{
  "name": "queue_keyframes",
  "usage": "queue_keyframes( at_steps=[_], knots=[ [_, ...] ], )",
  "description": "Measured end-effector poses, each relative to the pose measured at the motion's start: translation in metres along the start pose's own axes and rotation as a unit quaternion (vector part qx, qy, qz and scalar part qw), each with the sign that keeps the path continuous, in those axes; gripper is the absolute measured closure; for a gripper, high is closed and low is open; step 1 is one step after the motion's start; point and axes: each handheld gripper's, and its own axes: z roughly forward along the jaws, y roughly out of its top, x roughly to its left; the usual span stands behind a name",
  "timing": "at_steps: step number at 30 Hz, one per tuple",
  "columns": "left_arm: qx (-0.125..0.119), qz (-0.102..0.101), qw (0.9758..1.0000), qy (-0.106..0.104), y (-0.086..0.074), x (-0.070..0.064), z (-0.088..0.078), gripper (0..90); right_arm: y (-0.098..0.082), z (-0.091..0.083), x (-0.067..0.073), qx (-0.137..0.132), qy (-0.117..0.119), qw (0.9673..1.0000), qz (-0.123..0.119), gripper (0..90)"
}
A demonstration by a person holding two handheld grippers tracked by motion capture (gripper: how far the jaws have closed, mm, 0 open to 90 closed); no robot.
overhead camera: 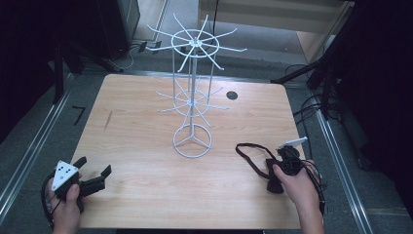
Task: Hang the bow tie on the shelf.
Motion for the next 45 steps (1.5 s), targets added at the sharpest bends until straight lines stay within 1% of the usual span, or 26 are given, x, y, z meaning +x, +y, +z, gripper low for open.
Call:
queue_keyframes(
  at_steps=[1, 5, 9, 15, 16, 17, 21, 22, 25, 26, 27, 28, 29, 30, 32, 33, 34, 35, 37, 38, 40, 41, 42, 43, 44, 45],
  knots=[
    [0.000, 0.000, 1.0000, 0.000, 0.000, 0.000, 0.000, 7.5, 0.000, 0.002, -0.001, 0.009, -0.001, 1.0000, -0.001, 65.4],
    [0.000, -0.001, 1.0000, -0.001, 0.000, 0.000, 0.000, 7.5, 0.000, 0.002, 0.001, 0.012, -0.014, 0.9998, -0.005, 72.9],
    [0.000, -0.002, 1.0000, -0.002, 0.000, 0.000, 0.000, 7.5, 0.000, 0.003, 0.003, 0.011, -0.024, 0.9995, -0.017, 73.9],
    [-0.001, -0.002, 1.0000, -0.003, 0.000, 0.001, -0.001, 7.5, -0.001, 0.002, 0.003, 0.006, -0.022, 0.9995, -0.023, 74.0],
    [-0.001, -0.002, 1.0000, -0.003, 0.000, 0.001, -0.001, 7.5, -0.002, 0.002, 0.002, 0.004, -0.022, 0.9993, -0.030, 74.0],
    [-0.001, -0.002, 1.0000, -0.003, 0.000, 0.001, -0.001, 7.5, -0.002, 0.002, 0.002, 0.004, -0.022, 0.9993, -0.030, 74.0],
    [-0.001, -0.001, 1.0000, -0.004, 0.000, 0.001, 0.000, 7.5, -0.002, -0.002, 0.007, -0.027, -0.026, 0.9983, -0.044, 74.0],
    [-0.001, -0.001, 1.0000, -0.003, 0.000, 0.001, -0.001, 7.5, -0.002, -0.002, 0.007, -0.027, -0.026, 0.9983, -0.044, 74.0],
    [-0.001, -0.002, 1.0000, -0.004, 0.000, 0.001, -0.001, 7.5, -0.003, -0.011, 0.013, -0.072, -0.027, 0.9950, -0.064, 73.9],
    [-0.001, -0.002, 1.0000, -0.004, 0.000, 0.001, -0.001, 7.5, -0.003, -0.011, 0.013, -0.072, -0.027, 0.9950, -0.064, 73.9],
    [-0.001, -0.001, 1.0000, -0.004, 0.000, 0.001, -0.001, 7.5, -0.004, -0.016, 0.017, -0.097, -0.029, 0.9921, -0.073, 73.9],
    [-0.001, -0.001, 1.0000, -0.005, 0.000, 0.001, -0.001, 7.5, -0.004, -0.016, 0.017, -0.097, -0.029, 0.9921, -0.073, 73.9],
    [-0.001, -0.002, 1.0000, -0.004, 0.000, 0.001, -0.001, 7.5, -0.005, -0.020, 0.020, -0.124, -0.024, 0.9885, -0.083, 73.9],
    [-0.001, -0.002, 1.0000, -0.005, 0.000, 0.001, -0.001, 7.5, -0.005, -0.020, 0.020, -0.124, -0.024, 0.9885, -0.083, 73.9],
    [-0.002, -0.001, 1.0000, -0.004, 0.000, 0.001, -0.001, 7.5, -0.006, -0.024, 0.024, -0.151, -0.023, 0.9827, -0.105, 73.9],
    [-0.001, -0.001, 1.0000, -0.004, 0.000, 0.001, -0.001, 7.5, -0.007, -0.026, 0.027, -0.161, -0.020, 0.9806, -0.109, 73.9],
    [-0.001, -0.001, 1.0000, -0.005, 0.000, 0.001, -0.001, 7.5, -0.008, -0.028, 0.028, -0.177, -0.015, 0.9770, -0.119, 73.9],
    [-0.001, -0.001, 1.0000, -0.005, 0.000, 0.001, -0.001, 7.5, -0.010, -0.034, 0.032, -0.208, -0.007, 0.9696, -0.128, 73.9],
    [-0.001, -0.001, 1.0000, -0.005, 0.000, 0.001, -0.001, 7.5, -0.013, -0.040, 0.035, -0.242, -0.003, 0.9606, -0.136, 73.9],
    [-0.001, -0.001, 1.0000, -0.005, 0.000, 0.001, -0.001, 7.5, -0.013, -0.040, 0.035, -0.242, -0.003, 0.9606, -0.136, 73.9],
    [-0.001, -0.001, 1.0000, -0.004, 0.000, 0.001, -0.001, 7.5, -0.016, -0.046, 0.038, -0.272, 0.006, 0.9517, -0.142, 73.9],
    [-0.001, -0.001, 1.0000, -0.004, 0.000, 0.001, -0.001, 7.5, -0.018, -0.051, 0.040, -0.299, 0.006, 0.9429, -0.147, 73.9],
    [-0.001, -0.001, 1.0000, -0.004, 0.000, 0.001, -0.001, 7.5, -0.018, -0.051, 0.040, -0.299, 0.006, 0.9429, -0.147, 73.9],
    [-0.001, -0.001, 1.0000, -0.004, 0.000, 0.001, -0.001, 7.5, -0.021, -0.054, 0.042, -0.321, 0.005, 0.9350, -0.151, 73.9],
    [-0.001, -0.001, 1.0000, -0.005, 0.000, 0.001, -0.001, 7.5, -0.022, -0.055, 0.043, -0.332, 0.005, 0.9311, -0.152, 74.0],
    [-0.001, -0.001, 1.0000, -0.005, 0.000, 0.001, -0.001, 7.5, -0.023, -0.056, 0.044, -0.345, 0.007, 0.9261, -0.153, 73.9]
  ],
)
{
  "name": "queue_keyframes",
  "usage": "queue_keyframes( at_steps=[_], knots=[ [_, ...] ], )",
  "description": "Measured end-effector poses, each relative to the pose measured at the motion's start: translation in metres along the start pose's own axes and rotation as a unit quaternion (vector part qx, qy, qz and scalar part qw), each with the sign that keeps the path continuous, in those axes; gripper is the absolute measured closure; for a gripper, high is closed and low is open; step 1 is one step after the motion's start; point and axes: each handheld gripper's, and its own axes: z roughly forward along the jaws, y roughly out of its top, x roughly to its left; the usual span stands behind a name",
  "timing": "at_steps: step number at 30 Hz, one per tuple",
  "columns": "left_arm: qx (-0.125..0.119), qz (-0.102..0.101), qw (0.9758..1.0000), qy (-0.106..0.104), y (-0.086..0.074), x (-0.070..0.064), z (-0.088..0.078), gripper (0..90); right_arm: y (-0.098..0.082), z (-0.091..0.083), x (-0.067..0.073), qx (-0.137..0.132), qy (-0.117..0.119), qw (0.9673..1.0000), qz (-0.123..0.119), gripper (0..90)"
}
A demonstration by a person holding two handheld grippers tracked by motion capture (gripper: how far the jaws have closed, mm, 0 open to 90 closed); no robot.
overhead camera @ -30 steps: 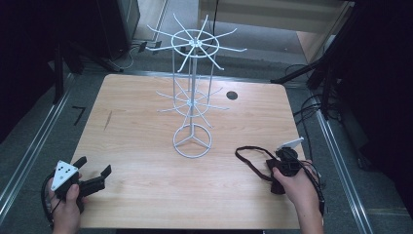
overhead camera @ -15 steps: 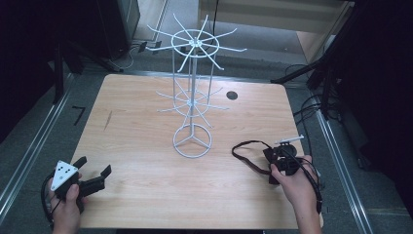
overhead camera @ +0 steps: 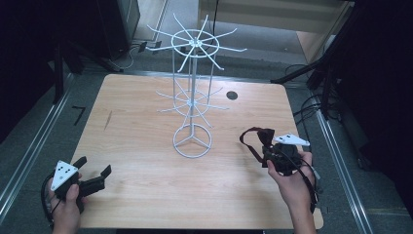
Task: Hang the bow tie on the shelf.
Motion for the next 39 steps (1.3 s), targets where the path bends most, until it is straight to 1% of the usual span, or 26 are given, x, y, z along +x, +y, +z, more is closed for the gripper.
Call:
queue_keyframes(
  at_steps=[2, 3, 5, 6, 7, 8, 9, 10, 11, 12, 13, 14, 15, 16, 19, 20, 24, 25, 26, 27, 28, 30, 31, 33, 35, 39],
  knots=[
    [0.000, 0.000, 1.0000, 0.000, 0.000, 0.000, 0.000, 7.5, 0.000, -0.003, 0.001, -0.028, 0.004, 0.9996, 0.000, 73.9],
    [0.000, 0.000, 1.0000, 0.000, 0.000, 0.000, 0.000, 7.5, 0.000, -0.003, 0.001, -0.028, 0.004, 0.9996, 0.000, 73.9],
    [0.000, 0.000, 1.0000, 0.000, 0.000, 0.000, 0.000, 7.5, 0.000, -0.006, 0.002, -0.053, 0.005, 0.9986, -0.002, 73.9],
    [0.000, 0.000, 1.0000, -0.001, 0.000, 0.000, 0.000, 7.5, 0.000, -0.008, 0.003, -0.068, 0.007, 0.9976, -0.008, 73.9],
    [0.000, 0.000, 1.0000, 0.000, 0.000, 0.000, 0.000, 7.5, 0.000, -0.012, 0.006, -0.095, 0.008, 0.9952, -0.018, 73.9],
    [-0.001, 0.000, 1.0000, 0.000, 0.000, 0.000, 0.000, 7.5, 0.000, -0.012, 0.006, -0.095, 0.008, 0.9952, -0.018, 73.9],
    [0.000, 0.000, 1.0000, 0.000, 0.000, 0.000, 0.000, 7.5, 0.000, -0.016, 0.008, -0.124, 0.010, 0.9920, -0.022, 73.9],
    [0.000, 0.000, 1.0000, 0.000, 0.000, 0.000, 0.000, 7.5, 0.000, -0.016, 0.008, -0.124, 0.010, 0.9920, -0.022, 73.9],
    [-0.001, 0.000, 1.0000, 0.000, 0.000, 0.000, 0.000, 7.5, 0.001, -0.018, 0.010, -0.137, 0.014, 0.9902, -0.023, 73.8],
    [0.000, 0.000, 1.0000, -0.001, 0.000, 0.000, 0.000, 7.5, 0.001, -0.021, 0.012, -0.169, 0.016, 0.9851, -0.029, 73.8],
    [0.000, 0.000, 1.0000, -0.001, 0.000, 0.000, 0.000, 7.5, 0.001, -0.023, 0.013, -0.176, 0.018, 0.9837, -0.031, 73.7],
    [0.000, 0.000, 1.0000, 0.000, 0.000, 0.000, 0.000, 7.5, 0.001, -0.023, 0.013, -0.176, 0.018, 0.9837, -0.031, 73.7],
    [0.000, 0.000, 1.0000, 0.000, 0.000, 0.000, 0.000, 7.5, 0.001, -0.026, 0.016, -0.206, 0.026, 0.9774, -0.041, 73.7],
    [0.000, 0.000, 1.0000, 0.000, 0.000, 0.000, 0.000, 7.5, 0.001, -0.027, 0.017, -0.217, 0.029, 0.9747, -0.044, 73.7],
    [0.000, 0.000, 1.0000, -0.001, 0.000, 0.000, 0.000, 7.5, 0.002, -0.030, 0.021, -0.239, 0.035, 0.9694, -0.043, 73.6],
    [0.000, 0.000, 1.0000, 0.000, 0.000, 0.000, 0.000, 7.5, 0.002, -0.030, 0.021, -0.239, 0.035, 0.9694, -0.043, 73.6],
    [0.000, 0.000, 1.0000, 0.000, 0.000, 0.000, 0.000, 7.5, 0.002, -0.035, 0.027, -0.273, 0.054, 0.9595, -0.043, 73.5],
    [0.000, 0.000, 1.0000, 0.000, 0.000, 0.000, 0.000, 7.5, 0.003, -0.036, 0.028, -0.277, 0.059, 0.9579, -0.044, 73.5],
    [0.000, 0.000, 1.0000, 0.000, 0.000, 0.000, 0.000, 7.5, 0.003, -0.036, 0.028, -0.277, 0.059, 0.9579, -0.044, 73.5],
    [0.000, 0.000, 1.0000, 0.000, 0.000, 0.000, 0.000, 7.5, 0.003, -0.039, 0.032, -0.286, 0.066, 0.9546, -0.048, 73.5],
    [0.000, 0.000, 1.0000, 0.000, 0.000, 0.000, 0.000, 7.5, 0.003, -0.039, 0.032, -0.286, 0.066, 0.9546, -0.048, 73.5],
    [0.000, 0.000, 1.0000, 0.000, 0.000, 0.000, 0.000, 7.5, 0.005, -0.043, 0.037, -0.295, 0.075, 0.9510, -0.055, 73.4],
    [0.000, 0.000, 1.0000, 0.000, 0.000, 0.000, 0.000, 7.5, 0.005, -0.043, 0.038, -0.297, 0.077, 0.9501, -0.057, 73.4],
    [0.000, 0.000, 1.0000, 0.000, 0.000, 0.000, 0.000, 7.5, 0.006, -0.045, 0.040, -0.297, 0.081, 0.9498, -0.056, 73.4],
    [0.000, 0.000, 1.0000, 0.000, 0.000, 0.000, 0.000, 7.5, 0.007, -0.047, 0.046, -0.302, 0.092, 0.9468, -0.062, 73.4],
    [0.000, 0.000, 1.0000, 0.000, 0.000, 0.000, 0.000, 7.5, 0.008, -0.049, 0.053, -0.302, 0.105, 0.9452, -0.069, 73.3]
  ],
)
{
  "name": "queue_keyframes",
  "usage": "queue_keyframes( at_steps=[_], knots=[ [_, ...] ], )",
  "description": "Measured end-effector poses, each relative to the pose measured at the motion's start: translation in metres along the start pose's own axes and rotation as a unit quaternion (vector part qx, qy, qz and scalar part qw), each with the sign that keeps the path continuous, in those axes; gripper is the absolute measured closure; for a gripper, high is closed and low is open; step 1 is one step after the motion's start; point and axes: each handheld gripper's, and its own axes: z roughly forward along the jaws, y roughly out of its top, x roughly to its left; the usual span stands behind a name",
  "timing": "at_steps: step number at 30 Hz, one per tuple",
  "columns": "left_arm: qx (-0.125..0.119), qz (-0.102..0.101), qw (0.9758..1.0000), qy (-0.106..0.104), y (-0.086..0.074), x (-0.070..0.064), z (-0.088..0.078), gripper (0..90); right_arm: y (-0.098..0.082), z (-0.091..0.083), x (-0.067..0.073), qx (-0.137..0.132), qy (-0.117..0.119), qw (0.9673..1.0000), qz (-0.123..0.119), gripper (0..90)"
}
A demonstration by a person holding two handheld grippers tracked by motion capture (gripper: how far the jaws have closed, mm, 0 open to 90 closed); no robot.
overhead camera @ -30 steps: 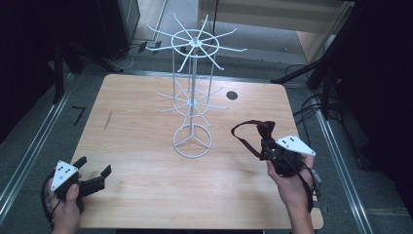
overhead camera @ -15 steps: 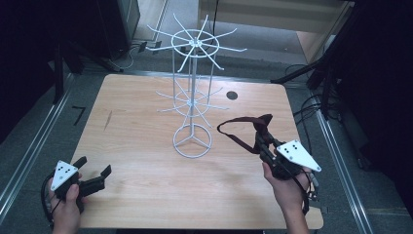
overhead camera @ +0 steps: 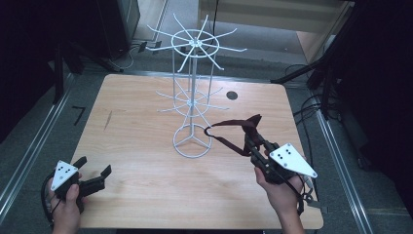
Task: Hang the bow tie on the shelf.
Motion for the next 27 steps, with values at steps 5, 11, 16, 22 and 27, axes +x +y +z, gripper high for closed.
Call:
queue_keyframes(
  at_steps=[5, 11, 16, 22, 27],
  knots=[
    [-0.001, 0.000, 1.0000, 0.000, 0.000, 0.000, 0.000, 7.5, 0.003, 0.002, 0.010, -0.001, 0.021, 0.9998, -0.004, 73.3],
    [0.000, 0.000, 1.0000, 0.001, 0.000, 0.000, 0.000, 7.5, 0.007, 0.003, 0.021, -0.010, 0.048, 0.9988, -0.001, 73.3],
    [0.000, 0.000, 1.0000, 0.001, 0.000, 0.000, 0.000, 7.5, 0.011, 0.005, 0.029, -0.014, 0.071, 0.9974, 0.004, 73.3],
    [0.001, 0.000, 1.0000, 0.001, 0.000, 0.000, 0.000, 7.5, 0.012, 0.008, 0.039, -0.013, 0.090, 0.9958, 0.001, 73.3],
    [0.000, 0.000, 1.0000, 0.001, 0.000, 0.000, 0.000, 7.6, 0.011, 0.011, 0.043, -0.011, 0.092, 0.9957, 0.003, 73.3]
  ],
)
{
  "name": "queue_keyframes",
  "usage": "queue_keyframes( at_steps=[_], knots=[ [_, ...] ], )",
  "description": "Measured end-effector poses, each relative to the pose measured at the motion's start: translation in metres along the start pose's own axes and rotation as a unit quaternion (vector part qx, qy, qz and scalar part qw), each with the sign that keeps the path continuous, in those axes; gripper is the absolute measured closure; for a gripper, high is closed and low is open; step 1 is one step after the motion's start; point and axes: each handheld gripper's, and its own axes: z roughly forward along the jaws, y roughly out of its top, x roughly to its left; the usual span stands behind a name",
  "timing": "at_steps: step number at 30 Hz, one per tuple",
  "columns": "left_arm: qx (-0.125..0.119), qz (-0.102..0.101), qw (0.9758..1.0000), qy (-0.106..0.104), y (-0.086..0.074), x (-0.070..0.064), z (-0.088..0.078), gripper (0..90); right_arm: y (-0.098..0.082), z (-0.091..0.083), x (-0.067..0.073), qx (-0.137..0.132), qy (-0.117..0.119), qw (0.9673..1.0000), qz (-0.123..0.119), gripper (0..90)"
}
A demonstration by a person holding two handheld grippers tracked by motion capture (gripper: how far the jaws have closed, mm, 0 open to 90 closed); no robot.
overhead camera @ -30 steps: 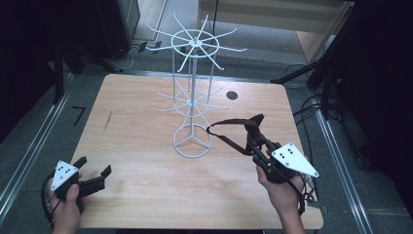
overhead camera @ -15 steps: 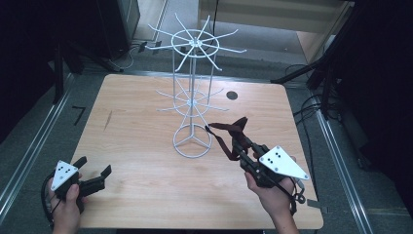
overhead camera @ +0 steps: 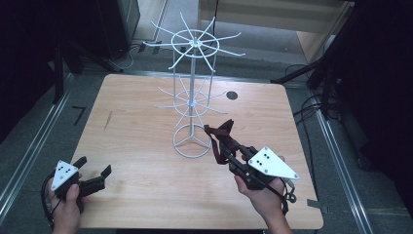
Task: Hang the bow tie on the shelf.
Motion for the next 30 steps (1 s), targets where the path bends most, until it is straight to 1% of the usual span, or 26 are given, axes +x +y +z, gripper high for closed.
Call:
queue_keyframes(
  at_steps=[1, 2, 3, 7, 8, 9, 10, 11, 13, 14, 16, 17, 18, 20, 21, 22, 23, 24, 26, 27, 28, 30],
  knots=[
    [0.000, -0.001, 1.0000, 0.001, 0.000, 0.000, 0.000, 7.5, -0.001, 0.001, -0.001, 0.004, -0.005, 1.0000, 0.001, 73.3],
    [0.000, -0.001, 1.0000, 0.000, 0.000, 0.000, 0.000, 7.5, -0.001, 0.001, -0.001, 0.004, -0.005, 1.0000, 0.001, 73.3],
    [0.000, -0.001, 1.0000, 0.000, 0.000, 0.000, 0.000, 7.5, -0.001, 0.000, -0.002, 0.005, -0.012, 0.9999, -0.001, 73.3],
    [0.000, 0.000, 1.0000, -0.001, 0.000, 0.000, 0.000, 7.5, -0.002, -0.002, -0.012, 0.003, -0.030, 0.9994, 0.014, 73.3],
    [0.000, -0.001, 1.0000, -0.001, 0.000, 0.000, 0.000, 7.5, -0.002, -0.003, -0.016, 0.002, -0.036, 0.9992, 0.019, 73.3],
    [0.001, -0.001, 1.0000, 0.000, 0.000, 0.000, 0.000, 7.5, -0.002, -0.003, -0.016, 0.002, -0.036, 0.9992, 0.019, 73.3],
    [0.001, -0.002, 1.0000, 0.000, 0.000, 0.000, 0.000, 7.6, -0.002, -0.003, -0.020, 0.005, -0.039, 0.9990, 0.021, 73.2],
    [0.001, -0.002, 1.0000, 0.001, 0.000, 0.000, 0.000, 7.6, -0.002, -0.003, -0.020, 0.005, -0.039, 0.9990, 0.021, 73.2],
    [0.001, -0.001, 1.0000, 0.001, 0.000, 0.000, 0.000, 7.5, -0.003, -0.002, -0.025, 0.008, -0.045, 0.9988, 0.020, 73.1],
    [0.000, -0.001, 1.0000, 0.002, 0.000, 0.000, 0.000, 7.5, -0.004, 0.000, -0.030, 0.014, -0.048, 0.9985, 0.022, 73.0],
    [0.000, -0.002, 1.0000, 0.002, 0.000, 0.000, 0.000, 7.5, -0.005, 0.003, -0.037, 0.019, -0.055, 0.9979, 0.027, 73.0],
    [0.000, -0.002, 1.0000, 0.002, 0.000, 0.000, 0.000, 7.5, -0.005, 0.003, -0.037, 0.019, -0.055, 0.9979, 0.027, 73.0],
    [0.000, -0.002, 1.0000, 0.002, 0.000, 0.000, 0.000, 7.6, -0.007, 0.007, -0.044, 0.025, -0.061, 0.9972, 0.035, 73.0],
    [-0.001, -0.002, 1.0000, 0.002, 0.000, 0.000, 0.000, 7.5, -0.009, 0.010, -0.049, 0.025, -0.067, 0.9966, 0.041, 73.0],
    [-0.002, -0.003, 1.0000, 0.002, 0.000, 0.000, 0.000, 7.5, -0.009, 0.010, -0.049, 0.025, -0.067, 0.9966, 0.041, 73.0],
    [-0.001, -0.002, 1.0000, 0.002, 0.000, 0.000, 0.000, 7.6, -0.010, 0.012, -0.052, 0.025, -0.067, 0.9964, 0.045, 73.0],
    [-0.001, -0.002, 1.0000, 0.001, 0.000, 0.000, 0.000, 7.5, -0.012, 0.016, -0.056, 0.028, -0.072, 0.9958, 0.049, 72.9],
    [-0.001, -0.002, 1.0000, 0.001, 0.000, 0.000, 0.000, 7.5, -0.012, 0.016, -0.056, 0.028, -0.072, 0.9958, 0.049, 72.9],
    [-0.001, -0.001, 1.0000, 0.001, 0.000, 0.000, 0.000, 7.6, -0.014, 0.024, -0.061, 0.032, -0.070, 0.9952, 0.060, 72.7],
    [-0.001, -0.002, 1.0000, 0.001, 0.000, 0.000, 0.000, 7.6, -0.014, 0.024, -0.061, 0.032, -0.070, 0.9952, 0.060, 72.7],
    [-0.001, -0.001, 1.0000, 0.000, 0.000, 0.000, 0.000, 7.6, -0.015, 0.031, -0.066, 0.034, -0.065, 0.9948, 0.071, 72.5],
    [-0.001, -0.001, 1.0000, 0.001, 0.000, 0.000, 0.000, 7.6, -0.017, 0.039, -0.070, 0.039, -0.056, 0.9941, 0.084, 72.4]
  ],
)
